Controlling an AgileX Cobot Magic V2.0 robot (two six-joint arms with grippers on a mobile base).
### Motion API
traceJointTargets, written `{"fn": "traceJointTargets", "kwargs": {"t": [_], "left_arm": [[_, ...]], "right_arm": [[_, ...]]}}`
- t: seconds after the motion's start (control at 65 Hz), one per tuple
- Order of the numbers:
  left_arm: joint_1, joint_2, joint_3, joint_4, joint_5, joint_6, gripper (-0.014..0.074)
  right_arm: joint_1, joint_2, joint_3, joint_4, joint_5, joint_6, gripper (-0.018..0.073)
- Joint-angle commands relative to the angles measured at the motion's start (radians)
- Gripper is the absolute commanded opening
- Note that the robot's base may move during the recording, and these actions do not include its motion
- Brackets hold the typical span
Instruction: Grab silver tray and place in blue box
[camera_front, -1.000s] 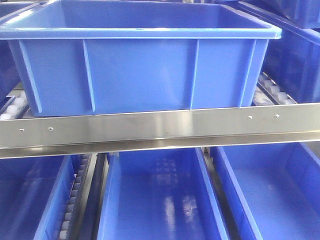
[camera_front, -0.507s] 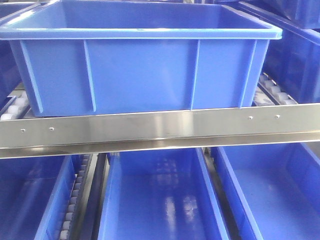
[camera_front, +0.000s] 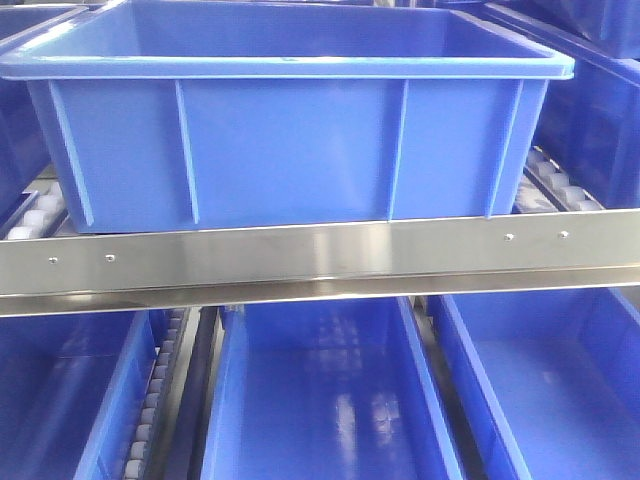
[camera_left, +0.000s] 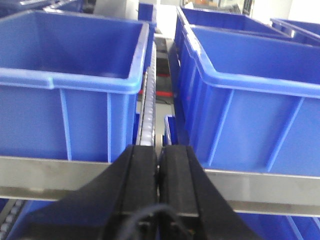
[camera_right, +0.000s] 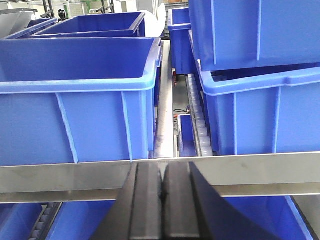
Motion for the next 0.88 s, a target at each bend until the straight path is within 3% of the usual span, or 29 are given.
{"fn": "traceJointTargets", "kwargs": {"t": [0.0, 0.861], "left_arm": [[0.001, -0.018, 0.018, -0.007, -0.111, 0.000, -0.0006], [0.001, -0.018, 0.020, -0.007, -0.109, 0.000, -0.0006]], "right_arm": [[-0.007, -0.018, -0.018, -0.014, -0.086, -0.007, 0.0050], [-0.007, -0.018, -0.018, -0.014, -0.086, -0.007, 0.0050]]}}
